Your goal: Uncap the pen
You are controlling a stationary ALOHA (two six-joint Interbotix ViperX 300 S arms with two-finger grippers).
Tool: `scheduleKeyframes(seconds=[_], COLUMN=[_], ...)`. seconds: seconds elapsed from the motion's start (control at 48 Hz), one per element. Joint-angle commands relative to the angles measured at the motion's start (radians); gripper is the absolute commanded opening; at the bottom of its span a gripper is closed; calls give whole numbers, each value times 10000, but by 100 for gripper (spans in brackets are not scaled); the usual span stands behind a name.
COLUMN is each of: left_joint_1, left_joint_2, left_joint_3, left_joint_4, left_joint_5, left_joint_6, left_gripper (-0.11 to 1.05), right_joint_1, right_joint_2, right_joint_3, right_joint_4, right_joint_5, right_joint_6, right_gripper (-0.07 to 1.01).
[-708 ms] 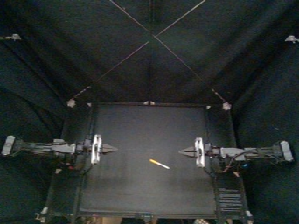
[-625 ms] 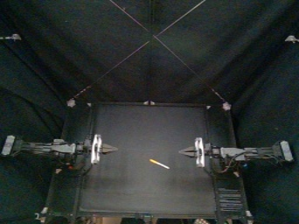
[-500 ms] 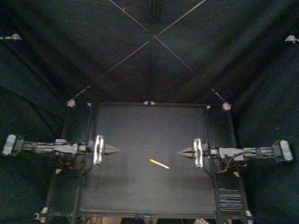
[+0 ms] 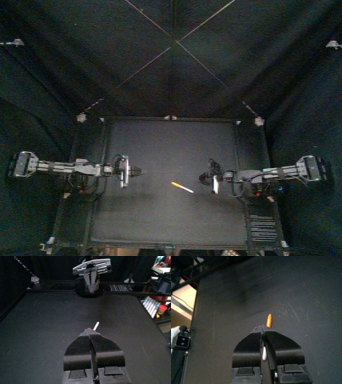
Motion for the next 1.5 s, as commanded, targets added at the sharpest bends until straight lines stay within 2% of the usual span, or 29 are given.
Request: scheduleKeyframes(seconds=[0.021,0.125,0.188,0.562,0.875,1.042,1.229,1.312,1.417,1.5], left_joint_1=[61,77,77,169,153,169,184,230,261,261], left_joint_2=[460,798,997,1887,2010,2025,2102,2224,2439,2623], left_joint_3=[-291,-322,-353,-552,-552,-537,-598,-660,-859,-1089], left_joint_4=[-15,-15,-15,0,0,0,-15,-15,-15,0], left_joint_5=[-291,-399,-430,-445,-445,-445,-445,-445,-337,-230], left_joint_6=[-15,-15,0,31,31,31,31,0,15,15], left_gripper=[25,31,33,34,34,34,35,36,43,54], right_joint_1=[61,77,123,245,215,215,215,215,169,61], right_joint_2=[813,1595,2040,4111,4495,4817,5200,5170,4924,4617], right_joint_3=[-537,-813,-1012,-2408,-2684,-2761,-2930,-2976,-3053,-3145], right_joint_4=[-107,-337,-460,-1488,-1963,-2117,-2178,-2347,-2577,-2761], right_joint_5=[184,337,430,1856,2454,2623,3068,3129,3129,3129], right_joint_6=[0,0,0,0,15,15,15,15,15,0], right_gripper=[78,90,93,93,92,83,64,56,50,49])
